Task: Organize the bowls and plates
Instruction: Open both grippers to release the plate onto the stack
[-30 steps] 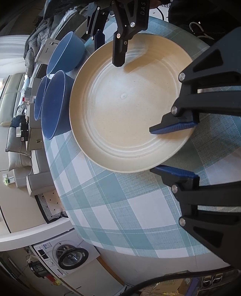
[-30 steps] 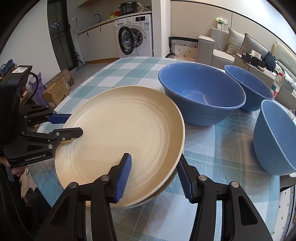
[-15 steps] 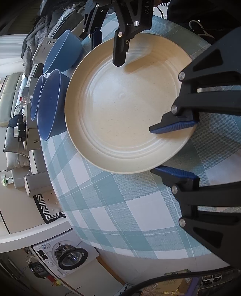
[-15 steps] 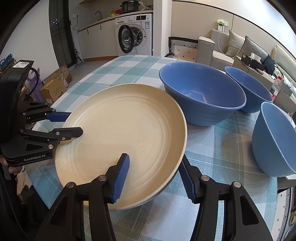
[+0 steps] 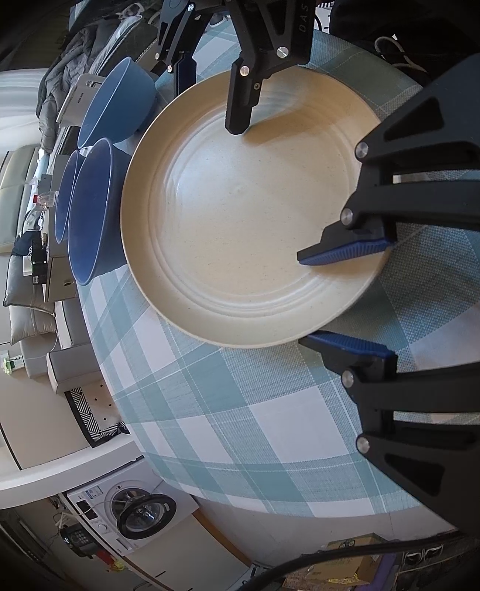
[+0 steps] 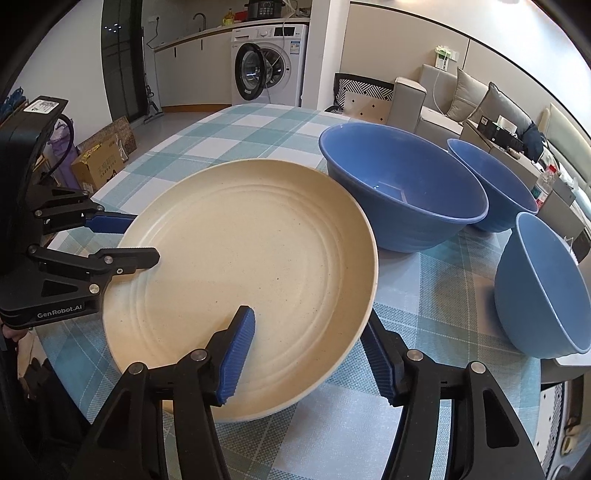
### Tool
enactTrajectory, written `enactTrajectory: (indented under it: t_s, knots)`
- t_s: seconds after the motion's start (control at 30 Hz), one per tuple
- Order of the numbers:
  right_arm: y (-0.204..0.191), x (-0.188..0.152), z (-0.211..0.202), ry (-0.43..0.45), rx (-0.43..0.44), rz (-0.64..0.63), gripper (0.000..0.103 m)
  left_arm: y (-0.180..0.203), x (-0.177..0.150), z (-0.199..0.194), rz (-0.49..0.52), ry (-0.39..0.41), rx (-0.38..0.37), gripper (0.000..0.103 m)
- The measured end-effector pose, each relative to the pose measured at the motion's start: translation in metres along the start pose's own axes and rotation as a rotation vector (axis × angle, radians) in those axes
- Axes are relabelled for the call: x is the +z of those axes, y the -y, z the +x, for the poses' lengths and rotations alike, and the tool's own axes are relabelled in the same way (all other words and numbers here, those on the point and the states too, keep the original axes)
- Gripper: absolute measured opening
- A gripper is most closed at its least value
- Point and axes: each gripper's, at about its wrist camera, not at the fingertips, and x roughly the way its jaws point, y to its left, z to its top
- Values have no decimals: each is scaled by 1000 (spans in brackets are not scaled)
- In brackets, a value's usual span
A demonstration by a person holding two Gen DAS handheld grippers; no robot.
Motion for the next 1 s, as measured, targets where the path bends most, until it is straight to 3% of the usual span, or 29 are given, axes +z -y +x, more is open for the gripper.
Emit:
enactTrajectory:
  t_s: [0.5, 0.73, 1.0]
  knots:
    - [-6, -2, 3, -4, -6, -20, 69, 0, -1, 3, 3, -8, 16, 38]
    - [-2, -2, 4, -6, 7, -1, 74, 4, 0, 2, 12, 0, 8, 47]
    - [0, -1, -4, 22, 17, 9, 86, 1, 2, 0, -6, 6, 6, 50]
